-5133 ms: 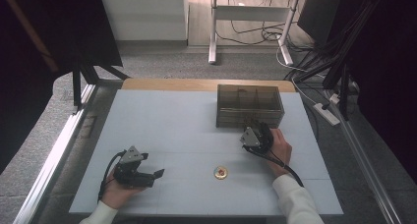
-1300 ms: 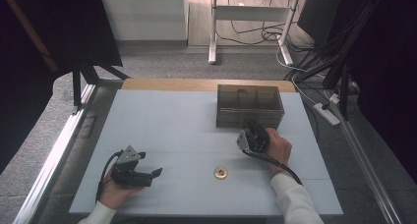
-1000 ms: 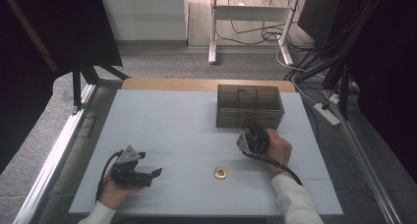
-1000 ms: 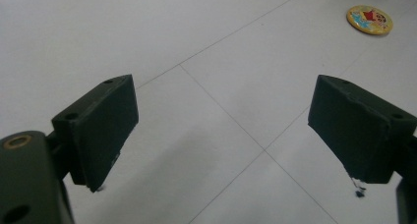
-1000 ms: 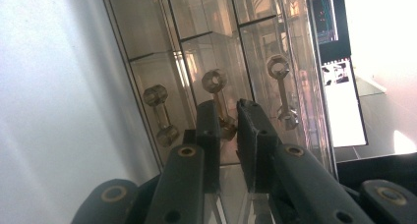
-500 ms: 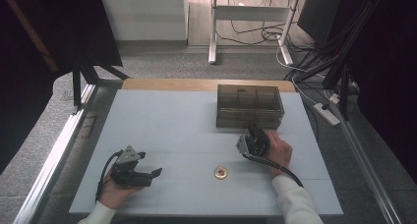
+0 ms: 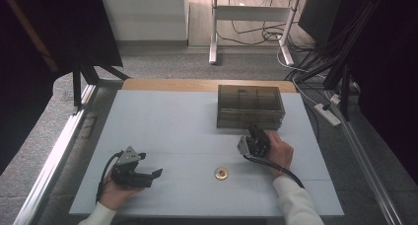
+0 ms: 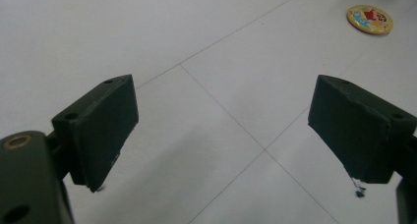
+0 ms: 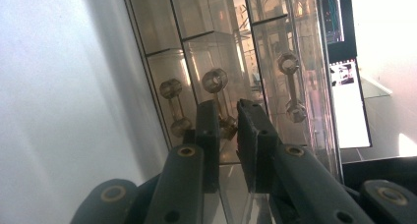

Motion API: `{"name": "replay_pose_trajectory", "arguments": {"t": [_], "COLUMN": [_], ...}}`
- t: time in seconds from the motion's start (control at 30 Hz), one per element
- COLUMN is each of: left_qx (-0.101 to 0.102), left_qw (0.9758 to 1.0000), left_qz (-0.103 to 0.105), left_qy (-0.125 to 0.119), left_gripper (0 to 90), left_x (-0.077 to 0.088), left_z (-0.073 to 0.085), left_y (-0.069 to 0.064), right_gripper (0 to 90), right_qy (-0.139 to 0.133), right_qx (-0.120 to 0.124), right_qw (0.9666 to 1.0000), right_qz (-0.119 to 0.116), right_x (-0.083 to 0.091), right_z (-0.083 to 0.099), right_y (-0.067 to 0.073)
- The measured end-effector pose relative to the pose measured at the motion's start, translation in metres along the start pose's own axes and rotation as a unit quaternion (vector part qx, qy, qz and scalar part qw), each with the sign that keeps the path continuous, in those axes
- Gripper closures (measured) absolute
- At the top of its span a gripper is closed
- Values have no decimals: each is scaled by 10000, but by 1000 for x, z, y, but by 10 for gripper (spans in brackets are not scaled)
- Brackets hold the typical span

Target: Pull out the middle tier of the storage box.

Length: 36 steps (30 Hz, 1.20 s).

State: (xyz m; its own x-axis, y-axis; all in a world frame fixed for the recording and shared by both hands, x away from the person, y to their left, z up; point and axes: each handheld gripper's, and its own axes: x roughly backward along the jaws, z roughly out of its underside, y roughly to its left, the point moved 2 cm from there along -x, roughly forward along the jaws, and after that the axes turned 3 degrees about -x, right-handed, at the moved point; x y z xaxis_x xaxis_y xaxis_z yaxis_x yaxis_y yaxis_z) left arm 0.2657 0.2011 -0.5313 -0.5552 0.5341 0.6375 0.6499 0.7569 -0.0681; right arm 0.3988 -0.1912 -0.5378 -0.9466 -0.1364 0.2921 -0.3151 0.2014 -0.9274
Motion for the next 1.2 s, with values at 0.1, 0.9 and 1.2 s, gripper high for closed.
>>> {"name": "replay_pose_trajectory", "arguments": {"t": [0.1,0.9,1.2], "left_qx": [3,-35,-25], "left_qw": [10000,10000,10000], "left_qz": [-4,15,39], "left_qy": [-9,-40,-68], "left_gripper": [108,108,108], "left_x": [0,-4,-6], "left_z": [0,-5,-7], "left_y": [0,1,2], "right_gripper": [793,365,295], "right_qy": [-2,-322,-325], "right_qx": [-13,-1853,-2825], "right_qw": [10000,9741,9357], "right_qz": [-7,-1253,-2089], "right_x": [0,14,19], "right_z": [0,-1,6], "right_y": [0,-12,-19]}}
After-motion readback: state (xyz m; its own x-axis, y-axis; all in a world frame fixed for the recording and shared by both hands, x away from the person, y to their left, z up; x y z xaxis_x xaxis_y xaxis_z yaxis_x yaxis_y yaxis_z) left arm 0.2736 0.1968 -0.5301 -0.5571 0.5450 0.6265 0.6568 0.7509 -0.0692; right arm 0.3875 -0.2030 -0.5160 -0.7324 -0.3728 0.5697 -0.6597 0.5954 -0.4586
